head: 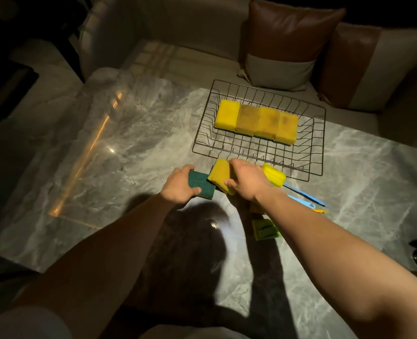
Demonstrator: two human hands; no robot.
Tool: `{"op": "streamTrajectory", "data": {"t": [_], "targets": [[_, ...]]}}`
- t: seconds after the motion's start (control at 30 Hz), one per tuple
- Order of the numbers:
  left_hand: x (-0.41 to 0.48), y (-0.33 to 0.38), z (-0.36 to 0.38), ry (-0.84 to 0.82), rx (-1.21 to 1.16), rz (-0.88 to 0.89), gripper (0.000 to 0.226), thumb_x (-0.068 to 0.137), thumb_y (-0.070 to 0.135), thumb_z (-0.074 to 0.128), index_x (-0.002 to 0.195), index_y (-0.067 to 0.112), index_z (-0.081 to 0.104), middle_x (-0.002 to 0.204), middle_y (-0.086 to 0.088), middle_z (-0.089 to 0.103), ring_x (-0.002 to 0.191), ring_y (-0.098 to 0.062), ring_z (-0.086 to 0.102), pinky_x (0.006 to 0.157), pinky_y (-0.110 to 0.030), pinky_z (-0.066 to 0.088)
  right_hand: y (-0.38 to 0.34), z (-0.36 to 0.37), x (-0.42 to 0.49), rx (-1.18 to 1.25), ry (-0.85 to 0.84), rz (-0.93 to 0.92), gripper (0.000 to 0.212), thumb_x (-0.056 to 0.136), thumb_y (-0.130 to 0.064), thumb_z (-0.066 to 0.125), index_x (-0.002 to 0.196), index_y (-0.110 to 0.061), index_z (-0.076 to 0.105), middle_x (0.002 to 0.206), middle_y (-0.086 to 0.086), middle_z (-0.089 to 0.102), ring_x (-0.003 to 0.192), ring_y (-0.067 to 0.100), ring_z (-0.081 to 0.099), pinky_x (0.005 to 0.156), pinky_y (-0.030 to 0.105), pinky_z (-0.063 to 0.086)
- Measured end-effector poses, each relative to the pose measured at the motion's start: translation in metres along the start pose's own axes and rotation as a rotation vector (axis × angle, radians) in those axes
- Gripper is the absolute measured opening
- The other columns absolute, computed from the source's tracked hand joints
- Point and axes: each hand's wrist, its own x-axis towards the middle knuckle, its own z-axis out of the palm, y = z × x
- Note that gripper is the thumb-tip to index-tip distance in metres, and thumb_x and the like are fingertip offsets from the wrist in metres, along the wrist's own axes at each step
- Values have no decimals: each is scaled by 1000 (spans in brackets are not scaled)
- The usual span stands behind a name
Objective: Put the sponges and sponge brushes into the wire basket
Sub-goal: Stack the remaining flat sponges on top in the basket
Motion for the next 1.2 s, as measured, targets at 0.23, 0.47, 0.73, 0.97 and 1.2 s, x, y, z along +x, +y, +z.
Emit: {"op": "streamTrajectory", "data": {"t": [0.23,0.47,0.73,0.97,1.2], "targets": [[-1,-13,-10,60,45,53,55,67,35,88,90,20,41,82,4,49,78,-24,51,55,-33,30,-5,5,-6,106,71,30,43,86,-50,71,101,-24,39,109,6,59,101,27,57,86,43,44],[-12,-14,-12,243,251,192,46,74,32,79,83,24,35,87,0,44,80,-23,43,63,-36,34,-12,12,-8,286,77,20,37,91,-45,67,108,-22,43,98,5,65,87,26,62,75,43,52],[-30,-10,3,508,647,379,17,80,24,64,89,20,50,93,-9,49,81,-30,46,68,-44,38,-16,10,-5,294,168,129,28,96,-45,60,103,-22,46,97,3,65,87,23,62,75,44,53],[-41,-24,12,392,248,479,35,91,32,54,125,22,60,117,-3,59,107,-26,53,88,-41,42,-13,10,-6,234,197,180,28,96,-43,59,103,-19,48,92,4,63,82,24,60,69,40,49],[-1,-14,-8,252,27,-74,46,91,36,62,126,6,56,120,-18,60,114,-37,56,91,-44,48,-13,13,-7,263,197,194,27,96,-45,58,101,-22,46,93,3,62,83,23,60,66,37,45]]}}
